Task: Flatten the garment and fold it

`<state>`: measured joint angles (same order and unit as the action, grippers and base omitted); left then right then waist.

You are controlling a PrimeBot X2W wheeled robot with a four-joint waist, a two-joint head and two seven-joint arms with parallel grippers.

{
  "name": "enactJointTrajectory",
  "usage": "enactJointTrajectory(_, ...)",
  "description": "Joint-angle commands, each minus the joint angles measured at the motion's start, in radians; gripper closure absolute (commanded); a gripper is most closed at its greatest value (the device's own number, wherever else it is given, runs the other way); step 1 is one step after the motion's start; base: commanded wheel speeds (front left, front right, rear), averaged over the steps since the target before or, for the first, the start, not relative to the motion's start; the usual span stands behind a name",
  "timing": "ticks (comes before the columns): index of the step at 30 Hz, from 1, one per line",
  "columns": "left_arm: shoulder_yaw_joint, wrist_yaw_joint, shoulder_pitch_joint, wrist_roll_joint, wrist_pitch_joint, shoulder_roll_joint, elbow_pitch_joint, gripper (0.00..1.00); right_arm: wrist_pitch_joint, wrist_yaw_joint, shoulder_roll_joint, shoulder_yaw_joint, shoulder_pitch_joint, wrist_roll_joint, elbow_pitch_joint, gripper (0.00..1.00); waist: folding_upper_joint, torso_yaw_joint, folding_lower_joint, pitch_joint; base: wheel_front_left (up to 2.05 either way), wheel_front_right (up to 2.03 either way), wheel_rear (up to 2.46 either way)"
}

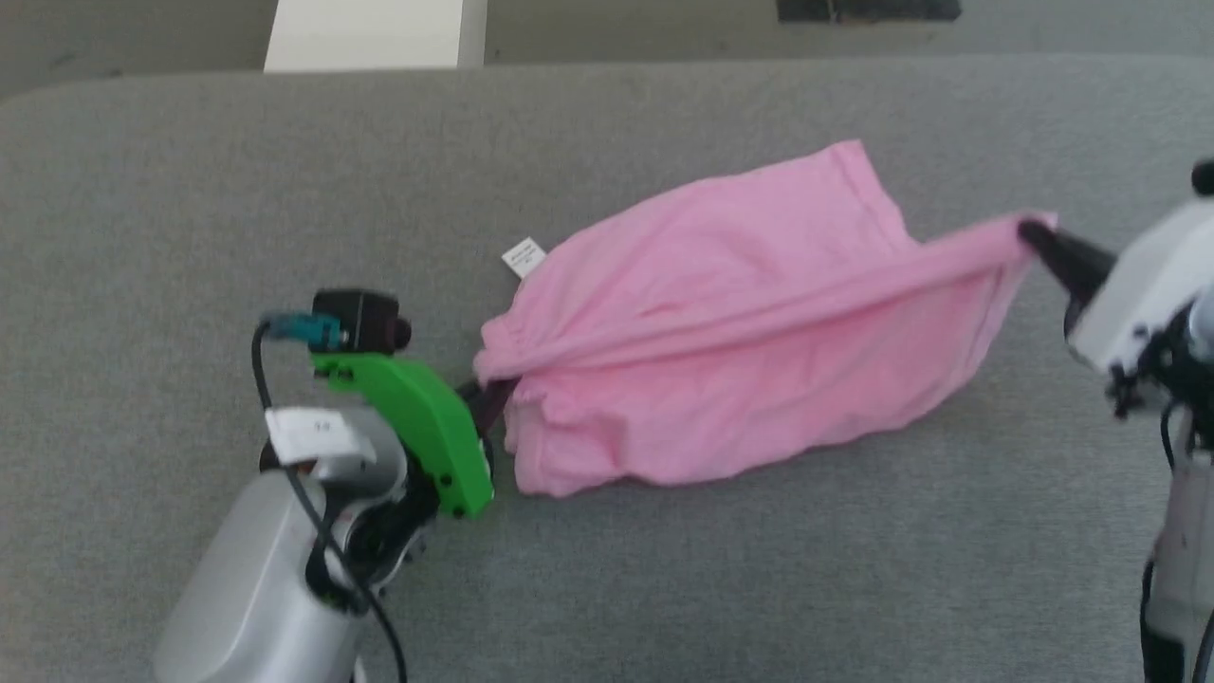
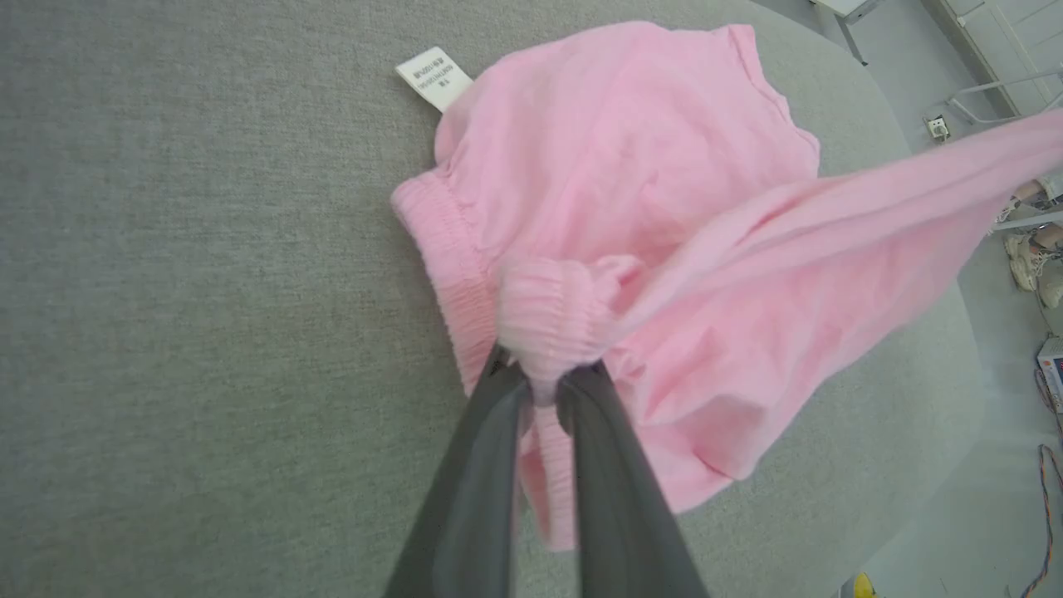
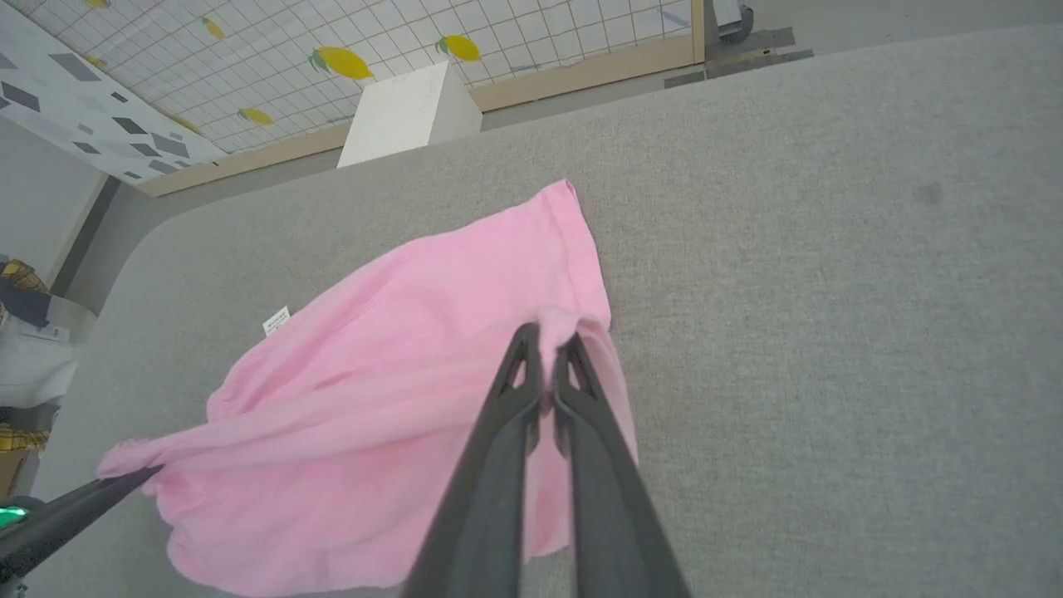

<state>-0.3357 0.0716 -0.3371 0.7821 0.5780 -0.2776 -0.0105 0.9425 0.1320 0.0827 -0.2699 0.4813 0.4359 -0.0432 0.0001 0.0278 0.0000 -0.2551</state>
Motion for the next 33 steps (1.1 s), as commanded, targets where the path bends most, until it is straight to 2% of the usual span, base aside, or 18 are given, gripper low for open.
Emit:
enactJointTrajectory(1, 0.004, -0.006, -0.045, -0.002, -0.009, 0.014, -0.017, 1.0, -0.025, -0.001, 0.001, 0.004, 0.054, -0.029, 0.042, 1.0, -0.0001, -0.057, 0.0, -0.102, 0.0, 0.0, 0.0)
enactJointTrajectory(12, 0.023, -0.028, -0.216, 0.002, -0.067, 0.069, -0.105, 1.0, -0.202, -0.001, 0.01, -0.014, 0.355, -0.228, 0.34, 1.0, -0.0001, -0.132, 0.0, -0.239, 0.0, 0.0, 0.0)
enactJointTrajectory(21, 0.014, -0.047, -0.245, 0.008, -0.096, 0.093, -0.152, 1.0, -0.238, -0.001, -0.002, -0.061, 0.442, -0.362, 0.512, 1.0, -0.0001, -0.163, 0.0, -0.282, 0.0, 0.0, 0.0)
enactJointTrajectory(22, 0.016, -0.05, -0.248, 0.009, -0.106, 0.098, -0.155, 0.8, -0.247, -0.001, -0.005, -0.072, 0.448, -0.367, 0.526, 1.0, -0.0001, -0.164, 0.0, -0.283, 0.0, 0.0, 0.0)
enactJointTrajectory(23, 0.017, -0.053, -0.25, 0.01, -0.114, 0.101, -0.158, 0.64, -0.256, -0.001, -0.007, -0.08, 0.453, -0.365, 0.536, 0.73, -0.0001, -0.165, 0.0, -0.282, 0.0, 0.0, 0.0)
enactJointTrajectory(24, 0.017, -0.058, -0.253, 0.011, -0.12, 0.104, -0.161, 0.0, -0.269, -0.001, -0.01, -0.084, 0.458, -0.364, 0.548, 0.0, -0.0001, -0.165, 0.0, -0.279, 0.0, 0.0, 0.0)
enactJointTrajectory(29, 0.033, -0.091, -0.259, 0.024, -0.179, 0.114, -0.156, 0.0, -0.352, -0.001, -0.008, -0.071, 0.469, -0.344, 0.569, 0.0, -0.0001, -0.156, 0.0, -0.23, 0.0, 0.0, 0.0)
enactJointTrajectory(33, 0.06, -0.111, -0.242, -0.023, -0.309, 0.099, -0.123, 0.0, -0.411, -0.001, 0.028, -0.026, 0.438, -0.319, 0.555, 0.0, -0.0001, -0.138, 0.0, -0.158, 0.0, 0.0, 0.0)
